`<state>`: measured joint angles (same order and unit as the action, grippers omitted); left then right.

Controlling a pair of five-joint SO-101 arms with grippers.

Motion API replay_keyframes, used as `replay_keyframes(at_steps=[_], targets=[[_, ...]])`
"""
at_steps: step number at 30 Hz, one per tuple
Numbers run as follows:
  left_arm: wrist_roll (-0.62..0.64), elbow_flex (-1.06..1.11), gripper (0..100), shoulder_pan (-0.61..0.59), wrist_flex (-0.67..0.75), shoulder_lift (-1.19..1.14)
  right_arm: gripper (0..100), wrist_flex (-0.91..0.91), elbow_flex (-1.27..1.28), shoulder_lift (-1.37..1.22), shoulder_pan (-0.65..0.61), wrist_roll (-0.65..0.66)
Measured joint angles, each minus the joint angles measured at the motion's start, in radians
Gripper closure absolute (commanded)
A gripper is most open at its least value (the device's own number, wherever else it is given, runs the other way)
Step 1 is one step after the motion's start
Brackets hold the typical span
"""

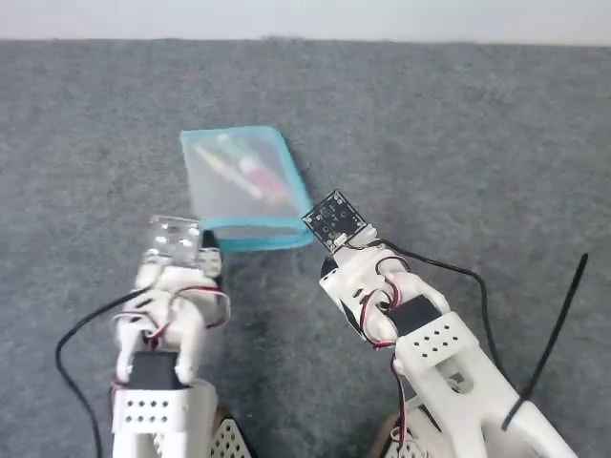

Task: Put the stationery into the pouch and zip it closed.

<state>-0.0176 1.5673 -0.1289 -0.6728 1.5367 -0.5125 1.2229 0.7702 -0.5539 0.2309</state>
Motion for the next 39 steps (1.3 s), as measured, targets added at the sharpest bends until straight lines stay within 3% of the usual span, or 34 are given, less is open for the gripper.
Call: replay_keyframes(at_steps=[3,10,16,32,39], targets=[[0.064,-0.006,99,-0.089,-0.005,0.000,85.8,0.000,0.000,0.000,0.000,0.000],[0.054,-0.006,99,-0.058,-0.006,0.000,85.8,0.000,0.000,0.000,0.005,0.000],[0.054,-0.006,99,-0.055,-0.006,0.000,85.8,0.000,-0.012,-0.012,0.100,-0.018],[0.054,-0.006,99,-0.052,-0.006,0.003,85.8,-0.015,-0.405,-0.657,0.180,-0.031],[0.054,-0.006,99,-0.052,-0.006,0.003,85.8,-0.015,-0.485,-0.770,0.244,-0.032]])
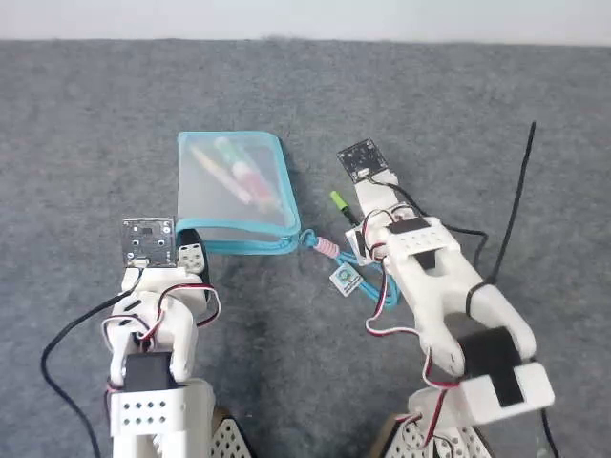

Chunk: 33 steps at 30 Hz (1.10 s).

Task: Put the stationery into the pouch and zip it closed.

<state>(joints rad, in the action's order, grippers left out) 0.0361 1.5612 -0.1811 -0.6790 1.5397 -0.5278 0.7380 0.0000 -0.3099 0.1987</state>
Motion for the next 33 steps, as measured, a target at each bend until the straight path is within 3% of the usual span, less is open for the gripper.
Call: replay_keyframes(at_steps=[9,14,33], targets=[[0.000,0.000,99,0.000,0.000,0.000,86.7,-0.005,0.000,-0.017,0.002,0.000],[0.000,0.000,99,0.000,0.000,0.000,99.6,-0.048,0.000,-0.017,0.002,0.000],[-0.008,0.000,99,0.041,0.000,0.000,99.1,-0.150,0.000,0.055,0.003,0.000]])
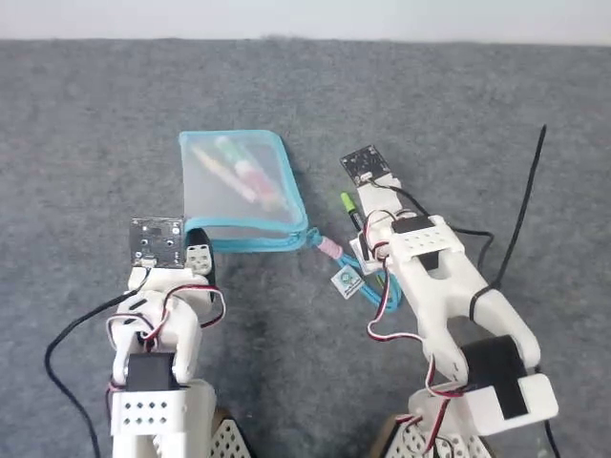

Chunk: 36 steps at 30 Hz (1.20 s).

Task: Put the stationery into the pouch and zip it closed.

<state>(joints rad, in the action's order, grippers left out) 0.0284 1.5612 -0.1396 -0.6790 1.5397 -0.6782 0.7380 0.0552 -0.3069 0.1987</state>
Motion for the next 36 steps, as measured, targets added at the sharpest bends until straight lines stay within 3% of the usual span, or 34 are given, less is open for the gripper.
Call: replay_keyframes(at_steps=[4,9,36], targets=[[0.006,0.000,99,-0.127,0.028,0.000,99.1,-0.005,0.000,0.000,0.003,0.000],[-0.017,0.009,99,-0.037,0.040,0.000,99.1,0.026,0.000,0.000,-0.002,0.000],[-0.023,0.009,99,-0.074,0.040,0.000,99.1,0.104,0.052,0.000,0.000,0.000]])
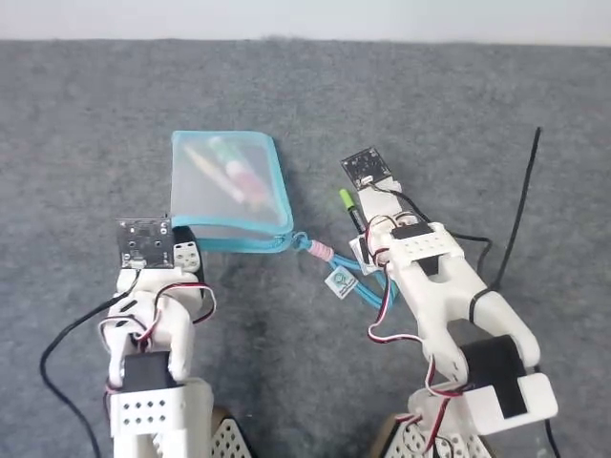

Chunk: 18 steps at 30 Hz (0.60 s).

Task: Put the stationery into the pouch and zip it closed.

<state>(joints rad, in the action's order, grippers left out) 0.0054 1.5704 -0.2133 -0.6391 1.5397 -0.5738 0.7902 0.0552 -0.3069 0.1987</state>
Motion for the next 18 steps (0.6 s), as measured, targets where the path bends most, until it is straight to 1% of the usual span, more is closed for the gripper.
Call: replay_keyframes(at_steps=[18], targets=[[0.002,0.000,99,0.017,0.000,0.000,99.1,0.000,0.000,0.000,-0.002,0.000]])
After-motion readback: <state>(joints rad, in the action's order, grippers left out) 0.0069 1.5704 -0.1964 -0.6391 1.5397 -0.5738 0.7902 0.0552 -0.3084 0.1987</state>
